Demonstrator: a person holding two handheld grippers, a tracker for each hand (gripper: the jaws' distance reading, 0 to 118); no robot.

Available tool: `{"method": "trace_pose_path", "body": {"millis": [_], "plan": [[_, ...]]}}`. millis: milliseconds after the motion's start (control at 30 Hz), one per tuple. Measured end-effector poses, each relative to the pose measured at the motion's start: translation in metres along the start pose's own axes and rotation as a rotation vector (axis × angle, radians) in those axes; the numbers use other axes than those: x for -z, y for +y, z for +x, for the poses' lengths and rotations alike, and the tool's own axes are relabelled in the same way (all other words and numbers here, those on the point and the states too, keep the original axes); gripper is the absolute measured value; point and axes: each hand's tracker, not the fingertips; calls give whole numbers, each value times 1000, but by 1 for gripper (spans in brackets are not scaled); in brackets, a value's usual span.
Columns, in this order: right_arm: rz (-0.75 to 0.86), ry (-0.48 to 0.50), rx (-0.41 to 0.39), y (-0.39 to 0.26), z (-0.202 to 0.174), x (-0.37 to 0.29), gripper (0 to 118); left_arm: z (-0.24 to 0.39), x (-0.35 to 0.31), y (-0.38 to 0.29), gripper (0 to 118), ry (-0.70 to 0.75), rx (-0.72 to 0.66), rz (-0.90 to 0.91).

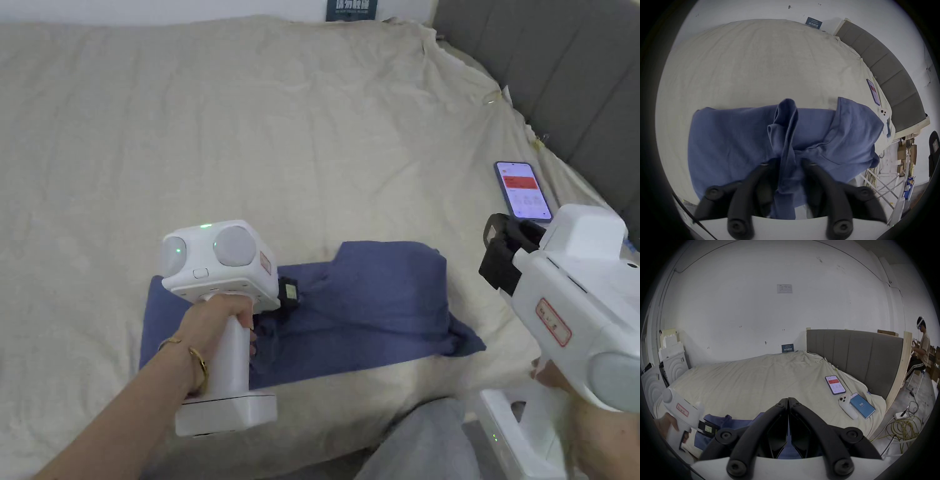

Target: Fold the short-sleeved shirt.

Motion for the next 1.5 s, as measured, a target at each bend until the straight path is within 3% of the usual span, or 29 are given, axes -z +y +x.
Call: {"method": "trace_pose_path", "body": {"millis": [100, 233, 367, 433, 467, 500, 567, 600, 667, 933, 1067, 1133, 1233, 1300, 1500], "plan": [[1, -7, -1, -1, -1, 2, 0, -2, -18, 1, 107, -97, 16, 2], [-9, 10, 10, -4, -6, 6, 0, -11, -61, 9, 108, -92, 42, 170], [-15, 26, -7, -6, -9, 10, 0, -26, -97, 5, 108, 65, 64, 369], [-16, 33, -3, -5, -9, 11, 0, -30, -100, -6, 97, 163, 73, 481], [-15, 35, -3, -4, -14, 9, 0, -30, -97, -13, 80, 212, 114, 512], [-15, 36, -4, -3, -15, 9, 0, -29, -92, -18, 52, 260, 157, 509], [-13, 36, -11, -2, -16, 8, 0, -26, -70, -30, 23, 298, 207, 474], [-13, 36, -11, -1, -18, 6, 0, -24, -63, -38, 11, 270, 190, 470], [-10, 35, 2, 0, -17, 5, 0, -18, -45, -50, 1, 199, 157, 429], [-26, 14, 22, 2, -6, 1, 0, 39, 16, -89, 0, 132, 304, 313], [-30, 6, 32, -1, 5, 1, 0, 56, 31, -102, 0, 220, 356, 335], [-27, 2, 20, -1, 7, 1, 0, 58, 22, -94, 0, 177, 314, 302], [-32, 9, 22, -1, 8, 2, 0, 51, -4, -78, 0, -54, 217, 297], [-25, 11, 14, 0, 7, 1, 0, 45, -31, -64, 0, -65, 185, 363], [-15, 26, -2, 5, 6, 0, 0, -36, -102, -11, 0, -331, -4, 398]]}}
